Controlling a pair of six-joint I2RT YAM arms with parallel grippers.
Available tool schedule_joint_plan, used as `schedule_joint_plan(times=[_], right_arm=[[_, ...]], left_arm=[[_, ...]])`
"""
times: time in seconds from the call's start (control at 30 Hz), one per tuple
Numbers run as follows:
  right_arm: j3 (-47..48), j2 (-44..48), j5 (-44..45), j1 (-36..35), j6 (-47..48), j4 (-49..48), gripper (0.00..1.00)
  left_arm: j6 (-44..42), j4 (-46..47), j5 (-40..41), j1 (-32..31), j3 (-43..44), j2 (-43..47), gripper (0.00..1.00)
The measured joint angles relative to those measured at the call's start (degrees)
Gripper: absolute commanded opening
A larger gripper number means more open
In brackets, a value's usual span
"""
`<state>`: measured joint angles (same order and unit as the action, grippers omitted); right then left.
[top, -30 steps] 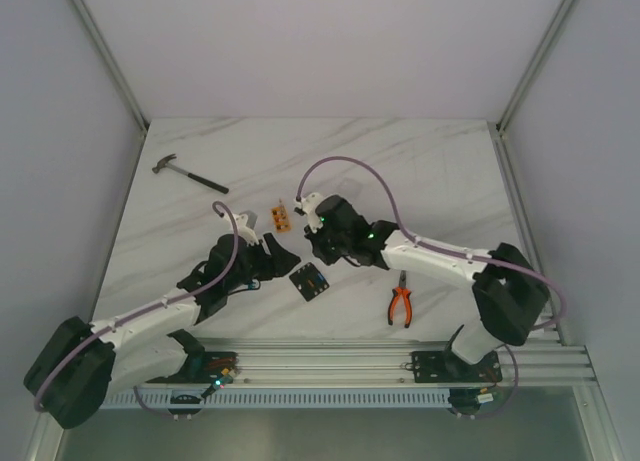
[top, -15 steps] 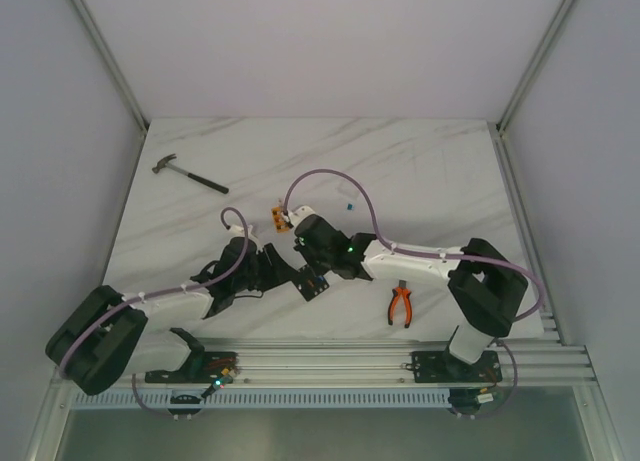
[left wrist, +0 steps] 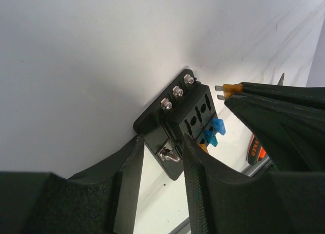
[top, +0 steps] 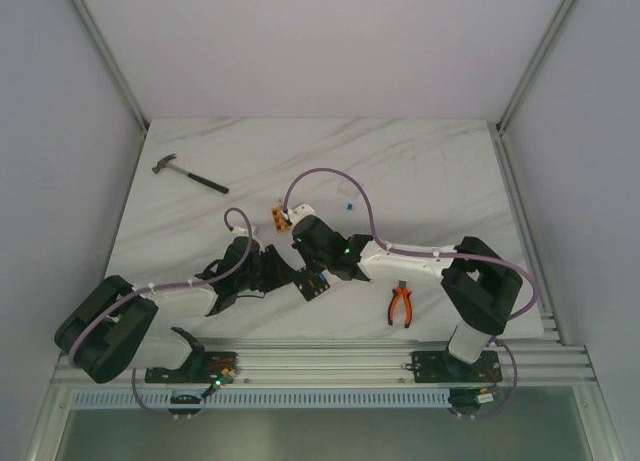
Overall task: Snap on the fuse box
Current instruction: Install the fuse at the fuse box base.
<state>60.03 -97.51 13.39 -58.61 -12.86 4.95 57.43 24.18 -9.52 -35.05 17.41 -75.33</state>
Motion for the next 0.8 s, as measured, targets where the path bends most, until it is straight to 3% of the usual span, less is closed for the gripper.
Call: schedule_joint_plan(times=[0.8], right_arm=[[-0.24,-0.15,1.42,-0.02,-2.21,3.26,0.0]], left_arm=[[0.61,0.39,-0.33,0.0,0.5,-1.11,0.44]])
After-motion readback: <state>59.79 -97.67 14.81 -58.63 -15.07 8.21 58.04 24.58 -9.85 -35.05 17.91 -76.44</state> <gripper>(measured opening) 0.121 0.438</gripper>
